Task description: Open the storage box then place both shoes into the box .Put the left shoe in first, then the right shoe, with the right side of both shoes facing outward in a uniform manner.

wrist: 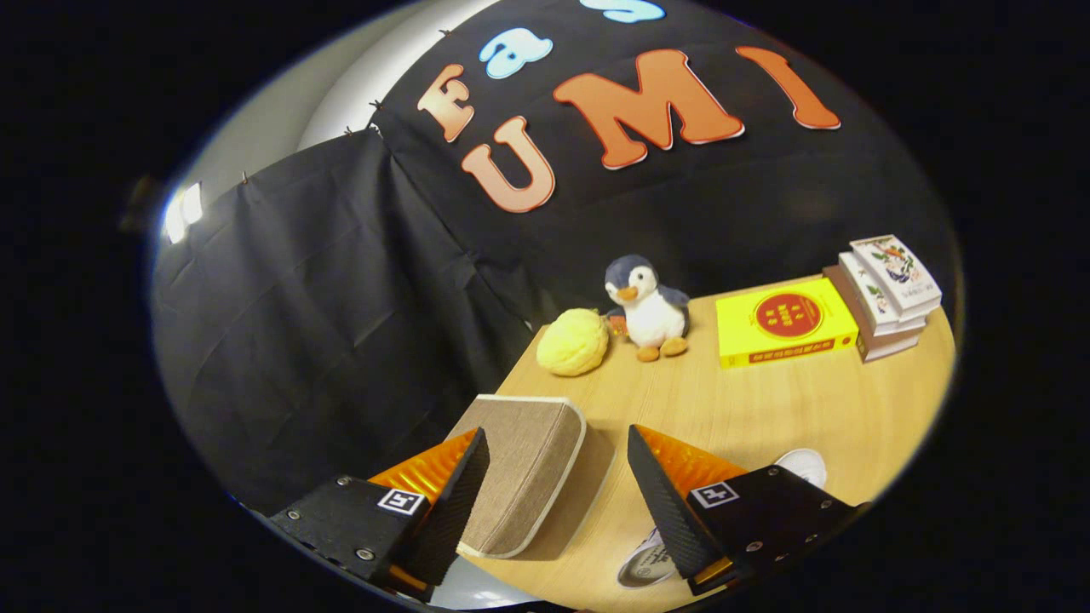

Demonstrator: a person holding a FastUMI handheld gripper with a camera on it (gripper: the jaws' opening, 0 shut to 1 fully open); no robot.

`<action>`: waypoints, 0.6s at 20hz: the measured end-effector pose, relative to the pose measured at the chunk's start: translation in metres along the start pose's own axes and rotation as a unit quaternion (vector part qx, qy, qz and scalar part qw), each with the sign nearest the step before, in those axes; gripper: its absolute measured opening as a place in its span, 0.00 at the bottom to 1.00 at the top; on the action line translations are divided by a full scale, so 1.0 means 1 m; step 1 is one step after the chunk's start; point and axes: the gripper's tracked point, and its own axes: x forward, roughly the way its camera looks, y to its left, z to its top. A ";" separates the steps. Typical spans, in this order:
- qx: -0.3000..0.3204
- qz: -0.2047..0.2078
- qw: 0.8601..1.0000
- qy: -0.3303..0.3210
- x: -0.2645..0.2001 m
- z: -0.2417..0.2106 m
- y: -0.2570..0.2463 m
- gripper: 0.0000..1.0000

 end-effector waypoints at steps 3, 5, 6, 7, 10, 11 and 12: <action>0.039 0.019 0.998 0.054 0.012 -0.036 0.005 0.97; 0.060 0.028 0.995 0.080 0.021 -0.049 0.008 0.97; 0.070 0.035 0.993 0.093 0.026 -0.059 0.010 0.97; 0.078 0.040 0.991 0.105 0.030 -0.065 0.012 0.97; 0.083 0.038 0.986 0.137 0.042 -0.088 0.012 0.97; 0.082 0.040 0.985 0.146 0.047 -0.097 0.011 0.97; 0.079 0.042 0.984 0.155 0.053 -0.105 0.009 0.97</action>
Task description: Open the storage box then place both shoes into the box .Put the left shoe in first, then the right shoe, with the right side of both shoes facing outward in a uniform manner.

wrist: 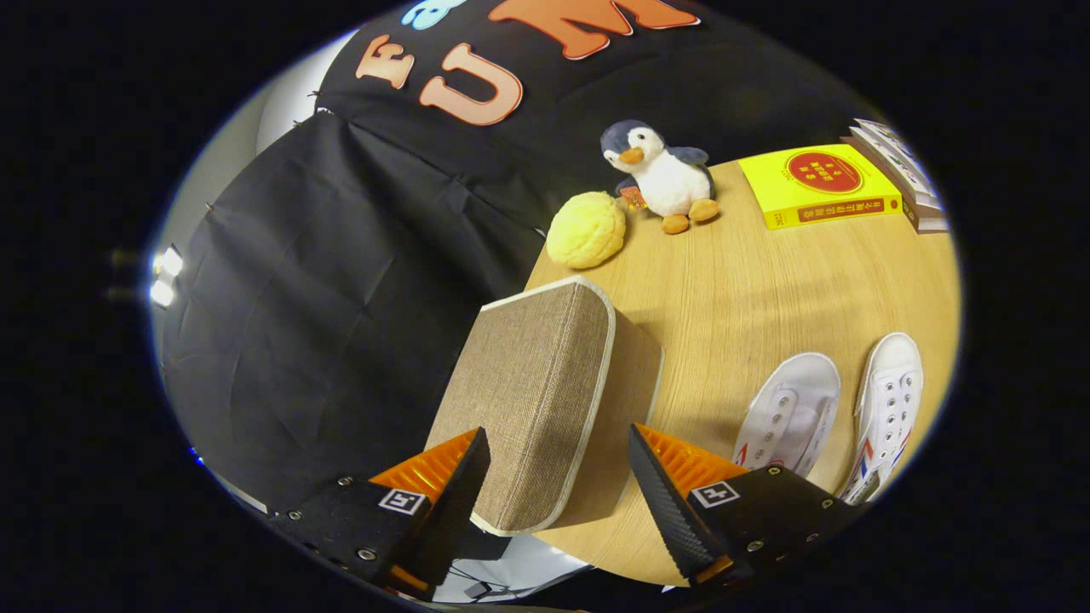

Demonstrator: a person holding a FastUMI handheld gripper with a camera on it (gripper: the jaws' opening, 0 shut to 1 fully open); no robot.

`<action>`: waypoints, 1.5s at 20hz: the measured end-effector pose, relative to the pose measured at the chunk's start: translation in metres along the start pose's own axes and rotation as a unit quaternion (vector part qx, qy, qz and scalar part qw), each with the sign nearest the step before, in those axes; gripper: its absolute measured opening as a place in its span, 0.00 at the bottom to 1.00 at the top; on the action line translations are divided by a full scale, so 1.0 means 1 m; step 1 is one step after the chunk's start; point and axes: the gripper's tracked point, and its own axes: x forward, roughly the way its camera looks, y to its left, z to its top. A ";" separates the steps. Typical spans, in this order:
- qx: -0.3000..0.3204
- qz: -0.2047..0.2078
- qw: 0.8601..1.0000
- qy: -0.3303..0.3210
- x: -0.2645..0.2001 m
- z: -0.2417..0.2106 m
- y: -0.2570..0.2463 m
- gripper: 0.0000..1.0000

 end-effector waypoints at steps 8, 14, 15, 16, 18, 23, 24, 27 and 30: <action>0.044 0.043 0.997 0.042 0.040 -0.026 0.006 0.97; 0.118 0.092 0.987 0.058 0.057 -0.028 0.015 0.97; 0.129 0.103 0.984 0.061 0.057 -0.027 0.017 0.97; 0.138 0.111 0.982 0.058 0.055 -0.026 0.019 0.97; 0.157 0.125 0.978 0.047 0.044 -0.018 0.023 0.95; 0.179 0.148 0.972 0.014 0.009 0.004 0.026 0.84; 0.184 0.160 0.970 0.006 0.004 0.008 0.029 0.79; 0.191 0.167 0.967 0.012 0.000 0.007 0.038 0.66; 0.194 0.178 0.965 -0.005 -0.006 0.014 0.058 0.46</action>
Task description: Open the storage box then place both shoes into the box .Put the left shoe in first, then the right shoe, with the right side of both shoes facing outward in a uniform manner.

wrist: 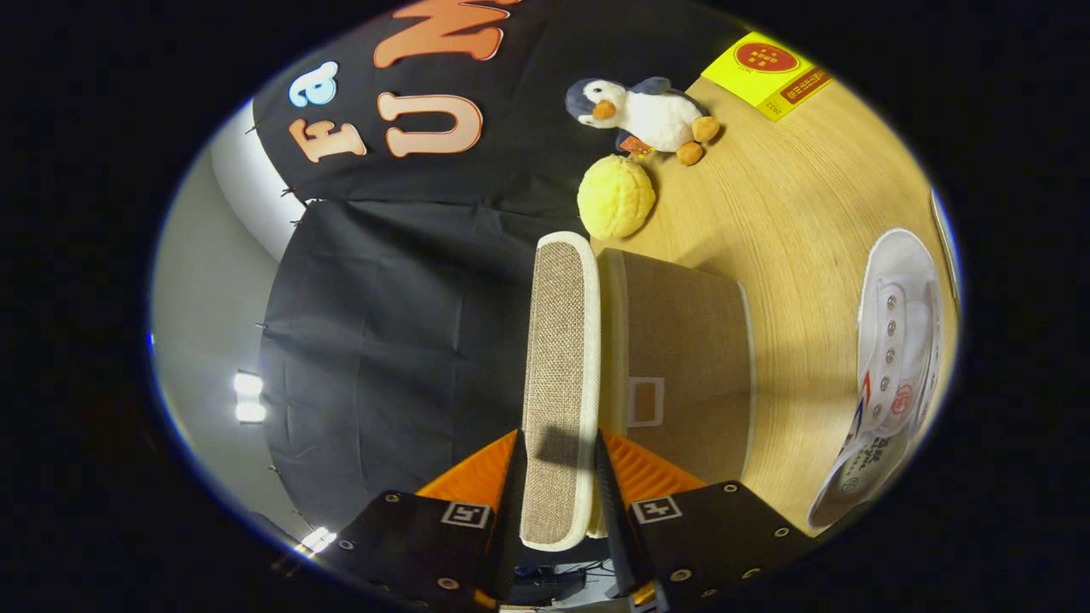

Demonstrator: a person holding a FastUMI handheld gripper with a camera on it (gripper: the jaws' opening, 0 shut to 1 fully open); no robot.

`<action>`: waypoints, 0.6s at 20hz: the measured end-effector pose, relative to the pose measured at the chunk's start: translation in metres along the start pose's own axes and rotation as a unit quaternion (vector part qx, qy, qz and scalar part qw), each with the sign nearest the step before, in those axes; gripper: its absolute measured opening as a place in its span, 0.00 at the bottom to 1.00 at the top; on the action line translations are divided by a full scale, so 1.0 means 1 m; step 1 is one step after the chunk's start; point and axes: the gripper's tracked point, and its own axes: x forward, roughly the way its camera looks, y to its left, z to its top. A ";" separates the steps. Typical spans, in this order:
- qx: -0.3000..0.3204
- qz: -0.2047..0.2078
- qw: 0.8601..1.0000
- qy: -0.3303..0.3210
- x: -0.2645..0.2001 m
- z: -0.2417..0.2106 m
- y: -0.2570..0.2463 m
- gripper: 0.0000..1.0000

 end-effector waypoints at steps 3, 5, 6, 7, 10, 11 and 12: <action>-0.011 -0.002 1.000 -0.015 0.002 0.007 0.020 0.28; -0.013 0.008 0.999 -0.034 0.001 0.015 0.042 0.19; -0.019 0.013 0.999 -0.035 0.002 0.015 0.054 0.16; -0.028 0.015 0.999 -0.036 0.004 0.016 0.064 0.13; -0.072 0.021 0.997 -0.033 0.012 0.014 0.095 0.11; -0.086 0.021 0.996 -0.029 0.019 0.012 0.104 0.11; -0.100 0.018 0.995 -0.023 0.026 0.009 0.109 0.11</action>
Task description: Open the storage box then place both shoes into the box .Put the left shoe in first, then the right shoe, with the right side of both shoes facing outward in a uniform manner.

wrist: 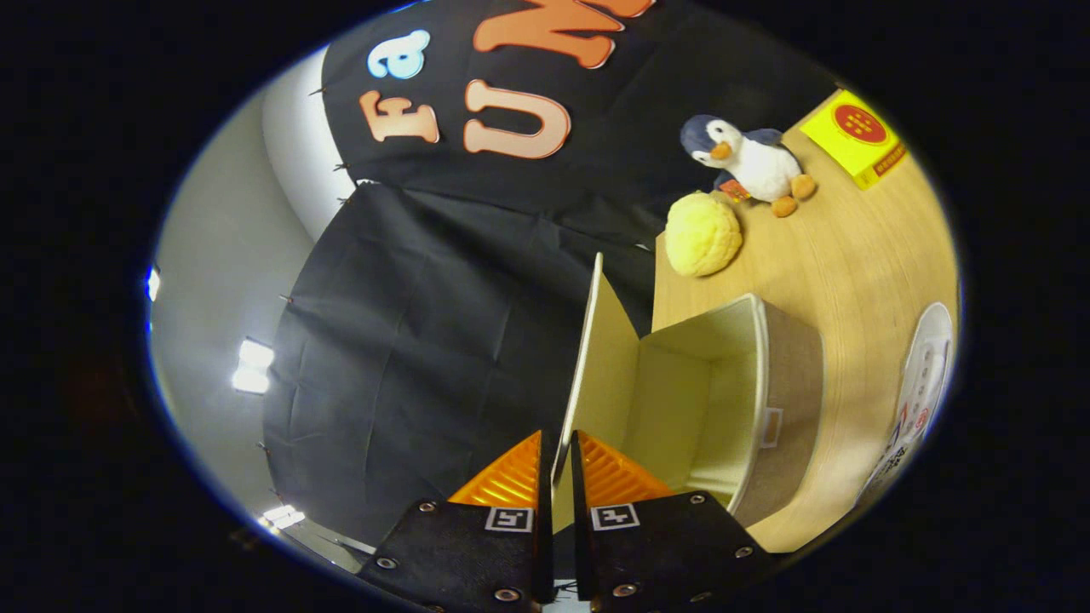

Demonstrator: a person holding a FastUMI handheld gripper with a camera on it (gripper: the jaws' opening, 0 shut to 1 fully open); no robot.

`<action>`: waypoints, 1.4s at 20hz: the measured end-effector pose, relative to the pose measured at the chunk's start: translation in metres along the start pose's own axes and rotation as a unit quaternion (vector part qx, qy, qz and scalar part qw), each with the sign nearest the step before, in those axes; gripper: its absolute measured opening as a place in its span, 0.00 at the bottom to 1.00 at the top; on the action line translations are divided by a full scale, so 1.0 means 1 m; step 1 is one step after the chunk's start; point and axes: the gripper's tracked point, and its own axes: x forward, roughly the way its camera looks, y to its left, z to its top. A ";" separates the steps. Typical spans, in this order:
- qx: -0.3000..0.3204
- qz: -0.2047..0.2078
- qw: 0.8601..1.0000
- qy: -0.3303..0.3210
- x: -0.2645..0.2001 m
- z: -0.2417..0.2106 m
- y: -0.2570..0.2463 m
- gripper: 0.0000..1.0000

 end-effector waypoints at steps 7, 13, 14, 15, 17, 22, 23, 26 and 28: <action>-0.048 0.002 0.998 0.036 0.057 -0.024 0.038 0.11; -0.063 0.003 0.997 0.050 0.092 -0.042 0.052 0.11; -0.064 0.002 0.997 0.049 0.100 -0.045 0.055 0.11; -0.063 -0.002 0.997 0.047 0.110 -0.048 0.056 0.11; -0.061 -0.004 0.997 0.049 0.129 -0.059 0.063 0.11; -0.067 -0.029 0.995 0.067 0.156 -0.072 0.058 0.32; -0.070 -0.032 0.995 0.071 0.155 -0.073 0.057 0.38; -0.104 -0.052 0.992 0.056 0.140 -0.063 0.045 0.43; -0.122 -0.074 0.989 0.044 0.124 -0.054 0.028 0.50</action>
